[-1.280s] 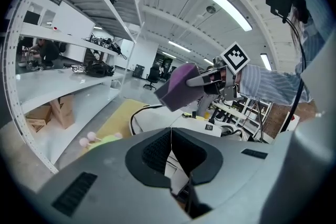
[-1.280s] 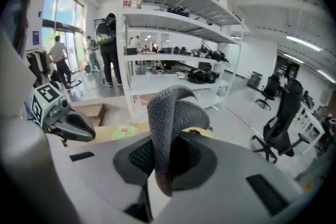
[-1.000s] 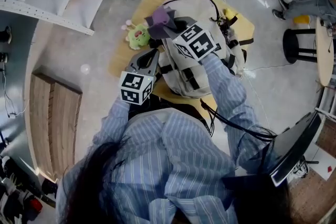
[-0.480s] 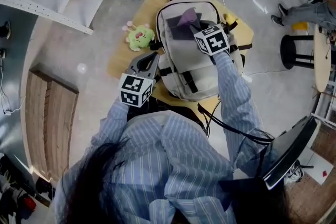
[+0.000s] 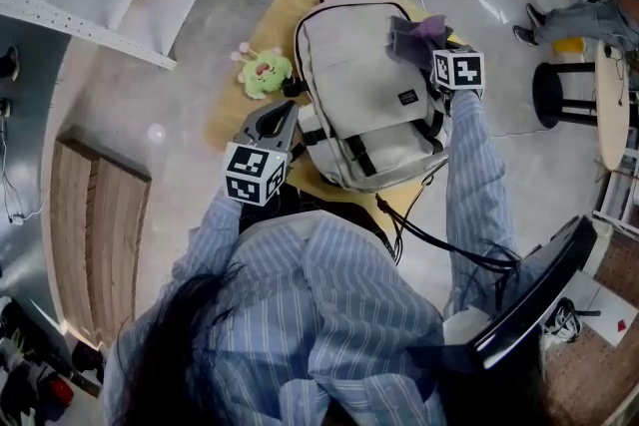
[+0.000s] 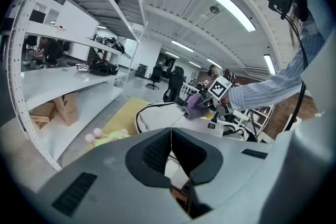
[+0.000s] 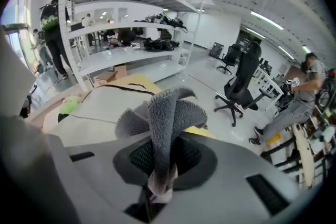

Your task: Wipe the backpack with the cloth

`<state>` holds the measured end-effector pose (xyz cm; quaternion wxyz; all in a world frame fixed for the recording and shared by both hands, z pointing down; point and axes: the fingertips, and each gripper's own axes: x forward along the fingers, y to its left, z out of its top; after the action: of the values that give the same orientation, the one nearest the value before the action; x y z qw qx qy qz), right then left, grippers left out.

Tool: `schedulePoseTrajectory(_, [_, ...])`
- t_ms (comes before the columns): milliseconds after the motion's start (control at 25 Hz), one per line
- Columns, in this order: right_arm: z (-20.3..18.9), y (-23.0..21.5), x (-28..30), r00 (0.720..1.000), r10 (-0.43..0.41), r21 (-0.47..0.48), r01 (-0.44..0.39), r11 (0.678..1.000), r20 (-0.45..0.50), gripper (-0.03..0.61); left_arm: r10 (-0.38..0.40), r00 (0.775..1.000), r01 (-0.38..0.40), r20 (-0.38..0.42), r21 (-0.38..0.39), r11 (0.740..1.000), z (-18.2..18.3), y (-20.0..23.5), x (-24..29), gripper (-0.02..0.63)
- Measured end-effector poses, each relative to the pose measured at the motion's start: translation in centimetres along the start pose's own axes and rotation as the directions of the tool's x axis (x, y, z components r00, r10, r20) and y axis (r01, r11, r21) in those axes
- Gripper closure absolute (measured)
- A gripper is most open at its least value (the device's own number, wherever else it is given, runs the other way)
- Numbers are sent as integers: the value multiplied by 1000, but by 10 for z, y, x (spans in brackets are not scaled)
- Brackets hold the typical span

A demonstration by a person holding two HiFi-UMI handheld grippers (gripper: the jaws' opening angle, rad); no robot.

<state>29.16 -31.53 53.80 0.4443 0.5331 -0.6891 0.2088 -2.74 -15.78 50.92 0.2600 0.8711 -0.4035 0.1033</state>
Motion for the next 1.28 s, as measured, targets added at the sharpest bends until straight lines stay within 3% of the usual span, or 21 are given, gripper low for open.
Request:
schedulePoseTrajectory(240, [-46,-54,2,989,-115,97,124,988,-90,537,12,1000,-12,-8,1,1000,-2,4,-5,607])
schedulePoseTrajectory(360, [-45,-55,-4,992,-104,141,113,984,-68,537,10,1000,-10,-9,0,1000,-1,4,-5,607])
schedulePoseTrajectory(480, [-14,-41,-17,997,-72,118,70,991,11,537,6,1000,-6,-9,0,1000,-1,5,-2,607])
schedulePoseTrajectory(680, [69,13,-45,977,46,8,-49,999,207,537,-18,1000,18,-8,4,1000,1,1,5,607])
schedulePoseTrajectory(920, [150,121,-73,885,276,-124,-247,961,376,537,-36,999,36,-15,1,999,0,-1,8,607])
schedulePoseTrajectory(1080, [164,202,-58,836,423,-204,-373,905,349,537,-25,999,25,-20,-9,1000,-3,8,7,607])
schedulePoseTrajectory(1280, [133,270,-10,848,496,-288,-436,852,184,537,-6,1000,6,-21,-19,1000,-6,21,3,607])
